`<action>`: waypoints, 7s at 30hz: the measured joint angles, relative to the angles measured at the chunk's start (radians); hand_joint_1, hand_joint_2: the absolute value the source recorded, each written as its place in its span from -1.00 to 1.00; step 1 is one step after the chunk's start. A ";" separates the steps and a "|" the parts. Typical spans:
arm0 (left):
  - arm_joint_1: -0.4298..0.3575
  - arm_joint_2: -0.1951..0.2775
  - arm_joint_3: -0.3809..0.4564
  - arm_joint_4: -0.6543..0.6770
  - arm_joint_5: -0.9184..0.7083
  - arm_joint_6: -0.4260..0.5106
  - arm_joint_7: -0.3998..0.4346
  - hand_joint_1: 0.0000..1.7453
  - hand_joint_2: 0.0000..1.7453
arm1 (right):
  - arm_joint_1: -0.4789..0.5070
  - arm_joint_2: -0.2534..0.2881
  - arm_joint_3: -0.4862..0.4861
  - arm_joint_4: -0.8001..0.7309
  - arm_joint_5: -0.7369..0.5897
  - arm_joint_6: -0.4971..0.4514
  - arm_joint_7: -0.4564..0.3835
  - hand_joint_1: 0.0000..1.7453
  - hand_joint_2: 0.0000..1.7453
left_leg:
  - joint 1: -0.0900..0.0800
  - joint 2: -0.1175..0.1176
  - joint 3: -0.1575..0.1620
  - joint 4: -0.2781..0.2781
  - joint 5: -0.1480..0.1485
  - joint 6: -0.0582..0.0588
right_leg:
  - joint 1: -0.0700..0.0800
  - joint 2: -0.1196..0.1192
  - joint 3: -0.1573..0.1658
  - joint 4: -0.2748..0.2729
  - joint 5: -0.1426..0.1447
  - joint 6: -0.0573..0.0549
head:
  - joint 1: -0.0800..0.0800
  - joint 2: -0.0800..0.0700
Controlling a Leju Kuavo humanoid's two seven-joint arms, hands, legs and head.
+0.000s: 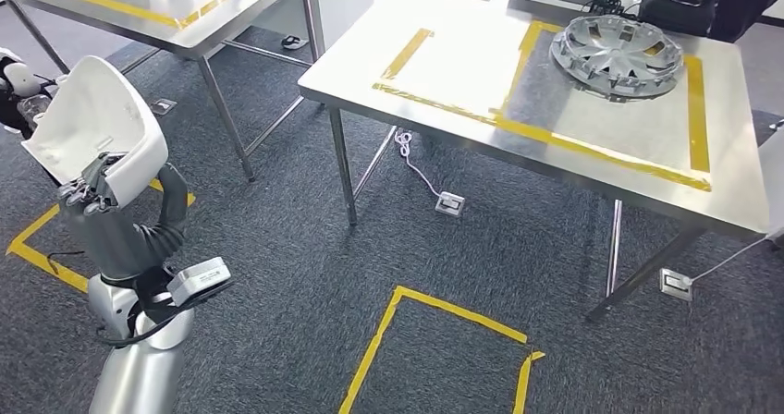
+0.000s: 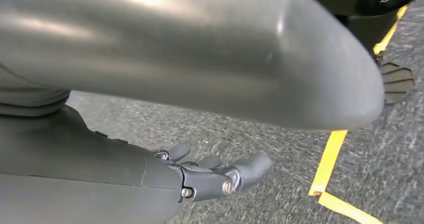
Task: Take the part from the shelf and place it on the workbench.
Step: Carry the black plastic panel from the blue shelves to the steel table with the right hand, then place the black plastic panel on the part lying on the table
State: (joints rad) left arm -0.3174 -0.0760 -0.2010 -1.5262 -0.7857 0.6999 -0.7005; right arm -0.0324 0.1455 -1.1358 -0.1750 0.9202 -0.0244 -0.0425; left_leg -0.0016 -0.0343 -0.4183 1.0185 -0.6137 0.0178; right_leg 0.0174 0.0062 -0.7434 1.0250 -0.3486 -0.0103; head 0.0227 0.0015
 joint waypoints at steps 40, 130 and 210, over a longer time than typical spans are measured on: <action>0.028 -0.005 0.005 -0.053 -0.041 0.001 0.003 1.00 1.00 | -0.031 -0.001 -0.012 -0.001 -0.002 0.016 0.020 -1.00 -1.00 | 0.001 0.022 -0.225 0.023 0.187 -0.008 | -0.014 0.001 0.175 0.007 -0.157 0.011 | -0.006 0.000; 0.034 0.002 0.035 -0.044 -0.017 0.000 0.004 1.00 1.00 | -0.023 0.007 -0.041 0.000 -0.008 0.001 0.020 -1.00 -1.00 | 0.014 0.040 -0.130 0.008 0.110 0.008 | -0.044 0.005 0.004 0.258 -0.194 0.068 | 0.001 0.000; -0.622 0.180 0.145 1.190 -0.285 -0.004 0.227 1.00 1.00 | -0.031 -0.006 -0.041 0.000 0.062 0.008 0.018 -1.00 -1.00 | -0.005 0.029 -0.068 -0.017 0.070 -0.027 | -0.012 0.005 0.121 0.003 -0.086 -0.012 | -0.009 0.000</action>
State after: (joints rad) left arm -0.9397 0.1039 -0.0560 -0.3359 -1.0712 0.6954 -0.4730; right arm -0.0636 0.1396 -1.1764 -0.1747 0.9820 -0.0161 -0.0245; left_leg -0.0067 -0.0053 -0.4859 1.0018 -0.5436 -0.0088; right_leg 0.0054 0.0108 -0.6219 1.0276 -0.4345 -0.0223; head 0.0137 0.0015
